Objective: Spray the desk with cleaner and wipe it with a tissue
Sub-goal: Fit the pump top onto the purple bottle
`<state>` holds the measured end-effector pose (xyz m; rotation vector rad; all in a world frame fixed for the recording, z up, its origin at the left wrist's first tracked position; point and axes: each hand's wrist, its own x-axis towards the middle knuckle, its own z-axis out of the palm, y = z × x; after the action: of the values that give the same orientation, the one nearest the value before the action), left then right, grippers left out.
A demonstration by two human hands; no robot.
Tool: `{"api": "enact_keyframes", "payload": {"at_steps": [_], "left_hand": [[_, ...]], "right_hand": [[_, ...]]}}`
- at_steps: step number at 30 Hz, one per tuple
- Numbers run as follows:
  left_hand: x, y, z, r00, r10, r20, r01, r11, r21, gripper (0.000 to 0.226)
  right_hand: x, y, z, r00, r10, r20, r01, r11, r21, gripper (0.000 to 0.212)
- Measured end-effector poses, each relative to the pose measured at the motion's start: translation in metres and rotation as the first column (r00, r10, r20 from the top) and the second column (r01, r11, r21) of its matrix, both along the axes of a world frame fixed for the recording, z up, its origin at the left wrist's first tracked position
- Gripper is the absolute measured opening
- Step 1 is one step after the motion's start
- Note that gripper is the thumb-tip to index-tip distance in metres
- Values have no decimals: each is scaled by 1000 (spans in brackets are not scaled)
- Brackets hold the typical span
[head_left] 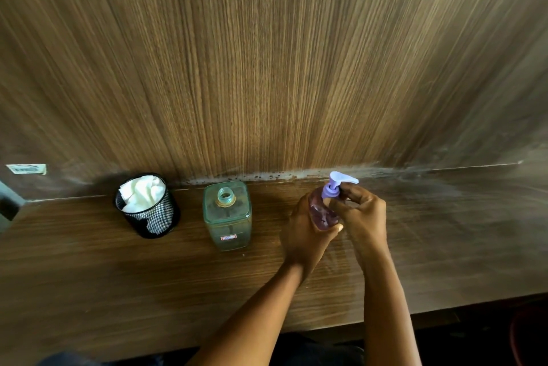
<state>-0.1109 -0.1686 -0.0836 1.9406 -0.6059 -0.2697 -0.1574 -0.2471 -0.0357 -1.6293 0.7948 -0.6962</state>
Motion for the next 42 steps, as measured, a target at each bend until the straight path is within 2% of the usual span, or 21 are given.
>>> {"api": "enact_keyframes", "payload": {"at_steps": [8,16,19,23,29,32,34,36,39,42], "left_hand": [[0,-3,-5,999,15,-28,-16,999,-44,63],[-1,-2,-5,999,31,-40,-33,998,-54,63],[-4,-3,-3,998,40,-44,-42,997,-57,63],[-4,-6,-5,997,45,-59,-50,996,-78,63],[-9,3,2,982,-12,-189,-4,997,-81,86],[-13,20,6,961,-58,-272,23,991,-131,77],[-16,50,12,926,-108,-361,29,976,-215,61],[-16,91,14,914,-167,-370,76,966,-247,37],[-6,149,17,927,-151,-344,67,968,-243,15],[11,168,10,934,-55,-352,-24,976,-218,24]], "right_hand": [[0,3,0,999,-44,10,44,999,17,34],[0,13,2,999,-35,17,36,997,-62,34],[2,18,4,996,-65,55,66,998,-6,33],[7,26,5,992,-111,59,112,994,-10,35],[7,27,-2,987,-161,30,158,984,86,43],[3,26,7,989,-109,104,97,989,115,50],[1,26,9,992,-25,122,10,993,119,53],[-2,26,8,991,64,120,-80,988,131,43],[-1,22,3,987,126,95,-140,978,152,35],[1,18,-4,990,130,45,-134,986,103,38]]}}
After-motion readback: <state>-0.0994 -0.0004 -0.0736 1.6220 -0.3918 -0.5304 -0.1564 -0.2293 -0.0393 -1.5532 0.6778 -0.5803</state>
